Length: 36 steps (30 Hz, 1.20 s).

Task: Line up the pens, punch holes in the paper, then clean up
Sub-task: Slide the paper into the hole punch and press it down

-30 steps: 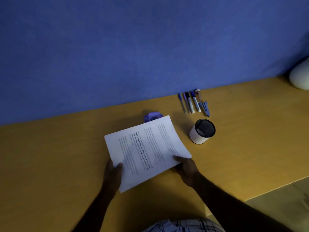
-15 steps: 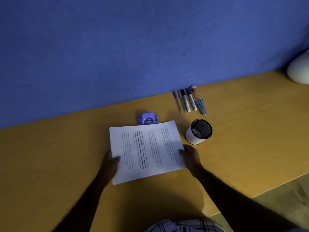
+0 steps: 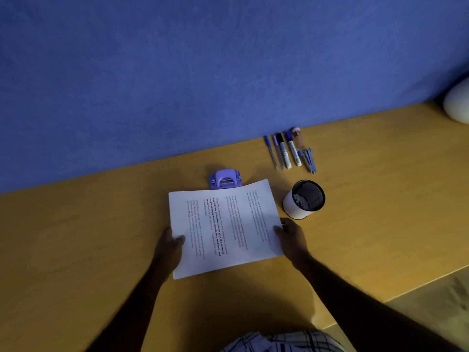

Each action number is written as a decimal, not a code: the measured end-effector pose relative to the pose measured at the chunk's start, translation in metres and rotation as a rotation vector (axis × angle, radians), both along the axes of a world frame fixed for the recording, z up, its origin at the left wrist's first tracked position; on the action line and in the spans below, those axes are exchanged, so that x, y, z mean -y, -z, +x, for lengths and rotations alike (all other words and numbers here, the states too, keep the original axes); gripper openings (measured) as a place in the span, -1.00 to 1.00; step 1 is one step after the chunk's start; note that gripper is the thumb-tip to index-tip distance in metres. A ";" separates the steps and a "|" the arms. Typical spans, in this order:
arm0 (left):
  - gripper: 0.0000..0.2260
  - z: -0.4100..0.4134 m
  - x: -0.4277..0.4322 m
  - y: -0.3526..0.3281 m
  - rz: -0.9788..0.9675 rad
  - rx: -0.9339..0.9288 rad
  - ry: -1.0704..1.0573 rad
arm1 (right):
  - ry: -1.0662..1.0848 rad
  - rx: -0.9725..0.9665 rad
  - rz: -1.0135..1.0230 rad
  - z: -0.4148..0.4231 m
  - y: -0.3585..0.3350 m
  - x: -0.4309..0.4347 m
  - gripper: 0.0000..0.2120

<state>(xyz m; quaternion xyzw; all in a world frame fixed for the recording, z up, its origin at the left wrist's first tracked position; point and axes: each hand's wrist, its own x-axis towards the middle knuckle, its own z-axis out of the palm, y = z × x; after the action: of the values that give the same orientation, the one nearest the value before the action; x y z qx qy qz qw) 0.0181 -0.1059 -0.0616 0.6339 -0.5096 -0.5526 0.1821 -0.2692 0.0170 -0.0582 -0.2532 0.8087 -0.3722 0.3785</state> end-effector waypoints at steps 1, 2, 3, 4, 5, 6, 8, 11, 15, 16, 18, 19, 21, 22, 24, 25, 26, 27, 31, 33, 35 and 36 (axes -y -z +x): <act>-0.80 -0.001 0.000 -0.001 0.001 -0.001 -0.004 | 0.005 0.000 -0.004 0.000 0.000 0.000 -0.88; -0.80 -0.001 0.000 -0.001 0.000 -0.001 -0.005 | 0.009 0.004 -0.005 0.000 0.000 0.000 -0.88; -0.79 -0.002 0.000 -0.002 0.002 0.000 -0.005 | 0.010 0.010 -0.006 0.000 0.000 0.000 -0.88; -0.80 -0.003 0.001 -0.002 0.003 0.002 -0.003 | 0.008 0.016 -0.007 0.000 -0.001 0.000 -0.87; -0.80 -0.003 0.001 -0.002 0.002 0.004 0.000 | 0.007 0.020 -0.010 0.001 -0.001 0.000 -0.87; -0.80 -0.002 0.001 -0.002 0.000 0.004 0.005 | 0.007 0.020 -0.011 0.001 -0.001 0.001 -0.87; -0.79 -0.002 0.001 -0.001 0.000 -0.002 0.011 | 0.014 0.019 -0.005 0.002 -0.002 0.001 -0.87; -0.79 -0.001 0.000 -0.001 -0.001 -0.002 0.006 | 0.034 0.024 -0.015 0.001 -0.001 0.000 -0.86; -0.73 0.000 0.000 -0.002 0.022 -0.006 0.008 | 0.050 0.037 -0.017 0.002 -0.001 0.000 -0.86; -0.72 -0.001 0.000 -0.002 0.018 -0.007 0.009 | 0.050 0.039 -0.017 0.001 -0.001 0.000 -0.86; -0.73 -0.003 0.000 -0.003 0.000 -0.002 0.013 | 0.047 0.043 -0.018 0.001 -0.001 0.001 -0.87; -0.73 -0.004 0.001 -0.004 -0.008 0.004 0.017 | 0.048 0.043 -0.021 0.001 -0.001 0.001 -0.87; -0.72 -0.006 0.003 -0.007 -0.008 0.019 0.018 | 0.060 0.054 -0.030 0.001 -0.002 0.002 -0.87; -0.71 -0.007 0.004 -0.007 -0.004 0.027 0.015 | 0.066 0.060 -0.030 0.000 -0.003 0.003 -0.86; -0.70 -0.008 0.007 -0.009 0.003 0.044 0.014 | 0.068 0.057 -0.028 0.000 -0.003 0.005 -0.84; -0.71 -0.010 0.009 -0.010 0.002 0.050 0.010 | 0.067 0.051 -0.030 -0.001 -0.003 0.007 -0.84; -0.71 -0.011 0.010 -0.011 0.001 0.059 0.004 | 0.061 0.041 -0.029 -0.001 -0.002 0.010 -0.84; -0.72 -0.013 0.012 -0.012 0.001 0.070 -0.003 | 0.052 0.025 -0.024 -0.001 -0.002 0.012 -0.84; -0.73 -0.015 0.016 -0.011 0.016 0.097 -0.028 | 0.015 -0.038 0.002 0.001 -0.002 0.017 -0.68; -0.72 -0.014 0.016 -0.009 0.025 0.095 -0.029 | -0.004 -0.064 0.011 0.002 -0.002 0.013 -0.64; -0.71 -0.014 0.016 -0.008 0.026 0.089 -0.026 | -0.016 -0.088 0.012 0.001 -0.001 0.008 -0.64; -0.71 -0.014 0.016 -0.008 0.023 0.089 -0.026 | -0.012 -0.089 0.004 0.001 0.000 0.006 -0.66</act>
<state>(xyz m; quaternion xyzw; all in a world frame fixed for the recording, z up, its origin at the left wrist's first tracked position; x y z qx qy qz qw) 0.0042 -0.1217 -0.0538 0.6665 -0.5023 -0.5274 0.1592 -0.2679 0.0105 -0.0578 -0.2737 0.8239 -0.3566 0.3451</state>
